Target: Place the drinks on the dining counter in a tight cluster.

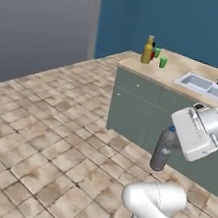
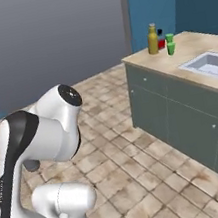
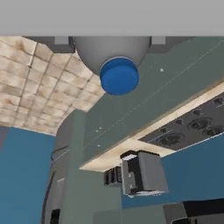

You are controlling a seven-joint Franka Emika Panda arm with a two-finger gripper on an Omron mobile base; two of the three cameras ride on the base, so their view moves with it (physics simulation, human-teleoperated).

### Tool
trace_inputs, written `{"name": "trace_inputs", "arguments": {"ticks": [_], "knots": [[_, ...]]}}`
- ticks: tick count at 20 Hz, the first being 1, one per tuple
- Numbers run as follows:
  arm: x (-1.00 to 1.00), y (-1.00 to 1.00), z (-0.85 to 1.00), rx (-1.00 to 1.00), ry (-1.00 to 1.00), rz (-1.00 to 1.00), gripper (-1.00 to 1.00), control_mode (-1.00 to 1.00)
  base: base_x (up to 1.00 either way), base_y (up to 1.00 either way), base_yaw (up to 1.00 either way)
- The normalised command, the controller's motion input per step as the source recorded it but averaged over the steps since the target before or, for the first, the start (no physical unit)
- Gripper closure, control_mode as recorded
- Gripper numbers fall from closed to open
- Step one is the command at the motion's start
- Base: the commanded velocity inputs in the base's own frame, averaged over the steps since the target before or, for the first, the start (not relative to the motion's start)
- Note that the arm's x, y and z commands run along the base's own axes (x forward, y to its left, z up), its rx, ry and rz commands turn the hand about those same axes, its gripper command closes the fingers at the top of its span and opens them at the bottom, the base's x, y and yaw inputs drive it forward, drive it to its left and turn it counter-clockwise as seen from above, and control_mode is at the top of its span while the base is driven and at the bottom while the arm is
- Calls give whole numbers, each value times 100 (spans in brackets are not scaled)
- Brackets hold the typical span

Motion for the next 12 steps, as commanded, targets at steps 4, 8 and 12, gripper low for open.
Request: {"name": "trace_inputs", "arguments": {"ticks": [4,8,12], "knots": [[0,0,0,0,0,0,100,100,97,86,-54],[0,0,0,0,0,0,100,100,85,83,-67],[0,0,0,0,0,0,100,100,80,71,-73]]}}
